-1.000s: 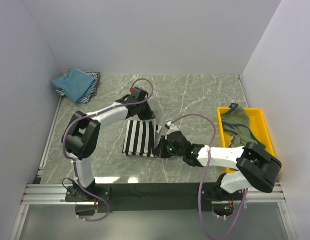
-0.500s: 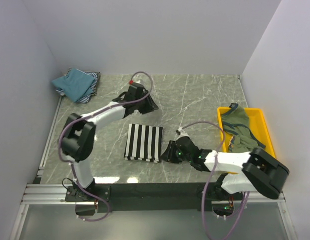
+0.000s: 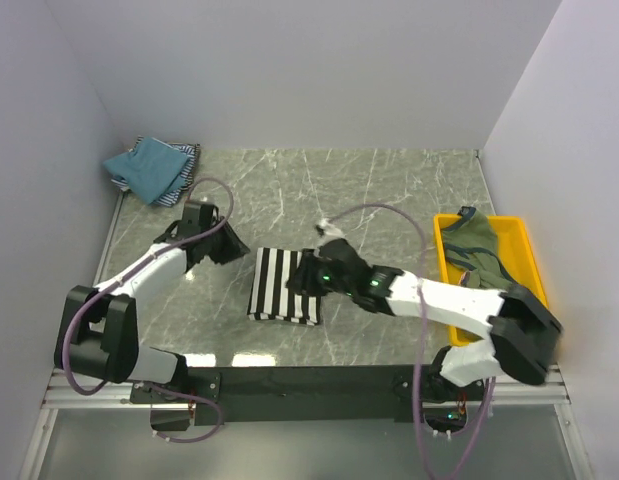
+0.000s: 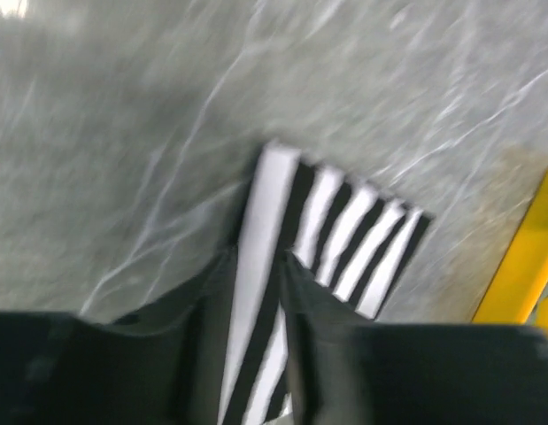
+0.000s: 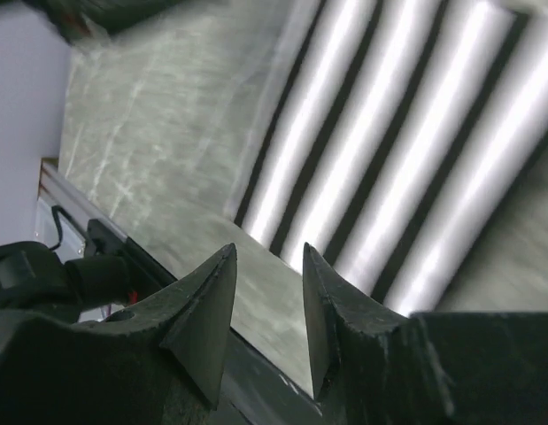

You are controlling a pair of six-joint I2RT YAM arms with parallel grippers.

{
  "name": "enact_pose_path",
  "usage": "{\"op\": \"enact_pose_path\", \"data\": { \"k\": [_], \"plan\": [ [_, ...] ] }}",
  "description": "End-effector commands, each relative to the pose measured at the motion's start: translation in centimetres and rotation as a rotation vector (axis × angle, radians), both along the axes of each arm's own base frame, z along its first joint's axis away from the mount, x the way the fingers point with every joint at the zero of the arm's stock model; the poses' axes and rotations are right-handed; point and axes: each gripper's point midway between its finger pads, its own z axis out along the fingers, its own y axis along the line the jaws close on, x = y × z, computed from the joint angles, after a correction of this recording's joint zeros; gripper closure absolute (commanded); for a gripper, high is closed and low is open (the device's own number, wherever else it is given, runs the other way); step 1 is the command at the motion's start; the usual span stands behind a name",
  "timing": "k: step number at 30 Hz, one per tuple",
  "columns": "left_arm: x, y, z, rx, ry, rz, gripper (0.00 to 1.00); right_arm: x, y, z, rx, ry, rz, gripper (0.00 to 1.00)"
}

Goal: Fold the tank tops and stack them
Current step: Fold the tank top, then neatly place the folded tank top to the corner

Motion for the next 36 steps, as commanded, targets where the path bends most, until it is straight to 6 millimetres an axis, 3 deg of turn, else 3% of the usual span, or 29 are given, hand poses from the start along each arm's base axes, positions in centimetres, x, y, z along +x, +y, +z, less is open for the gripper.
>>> {"op": "enact_pose_path", "data": {
  "k": [1,2,3,4,5,8,15,22,36],
  "plan": [
    [-2.0,0.0,-1.5,-0.073,0.035,-0.067,0.64,-0.7,4.2,-0.8,-0.104,-0.029,0.153,0.57],
    [-2.0,0.4,-1.7,-0.100,0.038,-0.062,0.62,-0.2,5.9,0.7,-0.083,-0.055,0.172,0.57],
    [-2.5,0.0,-2.0,-0.138,0.036,-0.088,0.59,-0.4,6.8,0.6,-0.083,-0.050,0.201,0.57],
    [-2.6,0.0,-2.3,-0.168,0.044,-0.096,0.54,-0.9,7.8,-0.9,-0.104,-0.022,0.240,0.57],
    [-2.8,-0.4,-2.4,-0.195,0.044,-0.122,0.53,-0.7,8.7,-0.7,-0.096,-0.025,0.253,0.57],
    [-3.5,-1.5,-3.0,-0.249,0.070,-0.194,0.50,-1.1,9.2,-4.3,-0.147,0.039,0.282,0.57],
    [-4.5,-1.4,-5.0,-0.243,0.131,-0.214,0.44,-1.7,6.7,-10.0,-0.211,0.142,0.246,0.58],
    [-6.1,-0.8,-7.5,-0.221,0.199,-0.171,0.38,-2.2,6.5,-11.3,-0.157,0.177,0.248,0.59],
    [-7.5,-2.2,-8.7,-0.231,0.239,-0.228,0.36,-2.9,4.6,-12.8,-0.100,0.213,0.263,0.59]
  ]
}}
